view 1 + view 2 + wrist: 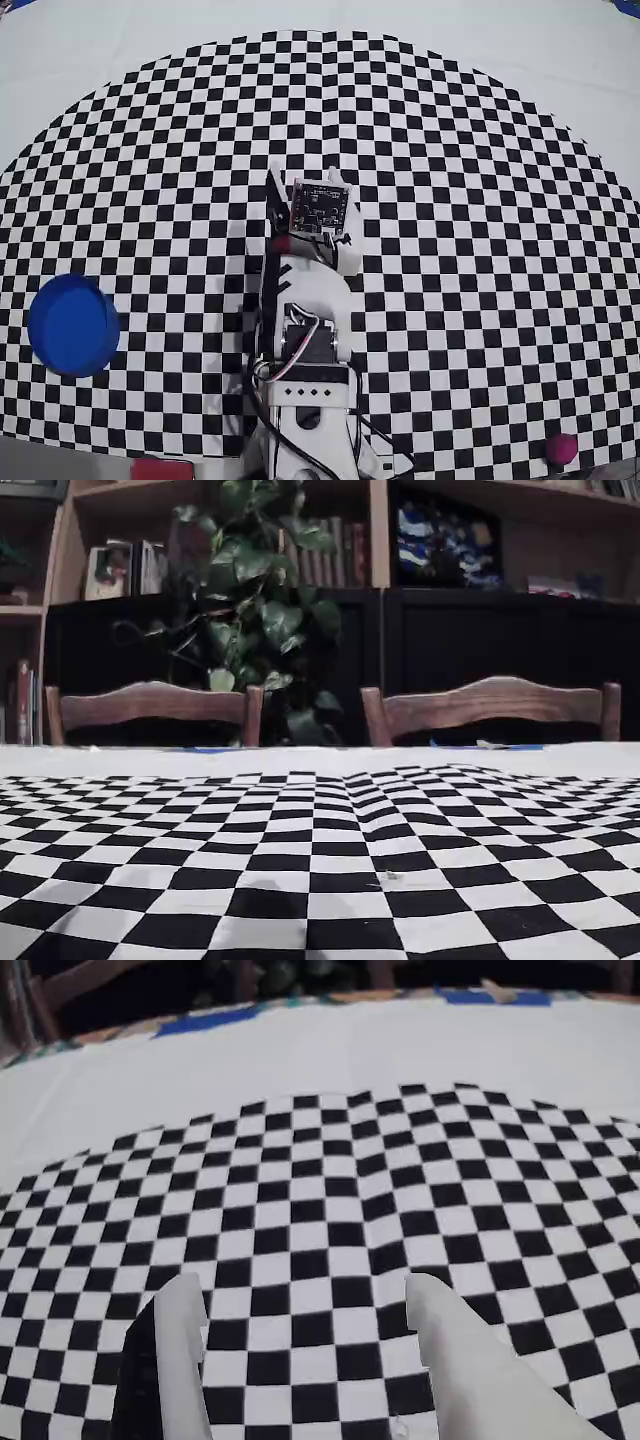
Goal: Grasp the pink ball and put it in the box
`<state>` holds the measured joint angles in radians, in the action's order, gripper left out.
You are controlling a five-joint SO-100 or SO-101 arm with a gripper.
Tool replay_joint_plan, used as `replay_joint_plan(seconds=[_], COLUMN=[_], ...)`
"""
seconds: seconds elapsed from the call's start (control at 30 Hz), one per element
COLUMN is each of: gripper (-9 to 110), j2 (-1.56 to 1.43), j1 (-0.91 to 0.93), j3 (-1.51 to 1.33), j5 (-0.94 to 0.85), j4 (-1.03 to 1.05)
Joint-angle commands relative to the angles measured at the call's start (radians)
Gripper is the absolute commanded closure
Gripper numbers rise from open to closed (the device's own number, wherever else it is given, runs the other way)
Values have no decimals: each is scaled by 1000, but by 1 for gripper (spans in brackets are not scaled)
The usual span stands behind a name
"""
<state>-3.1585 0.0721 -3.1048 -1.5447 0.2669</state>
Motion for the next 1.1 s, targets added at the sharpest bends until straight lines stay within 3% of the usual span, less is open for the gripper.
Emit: replay_joint_plan(seconds=[0.0, 1.07], gripper=[79, 79], j2=[11, 28], j1=[23, 380], j3=[-8, -8], j5=[-12, -34], j4=[-17, -100])
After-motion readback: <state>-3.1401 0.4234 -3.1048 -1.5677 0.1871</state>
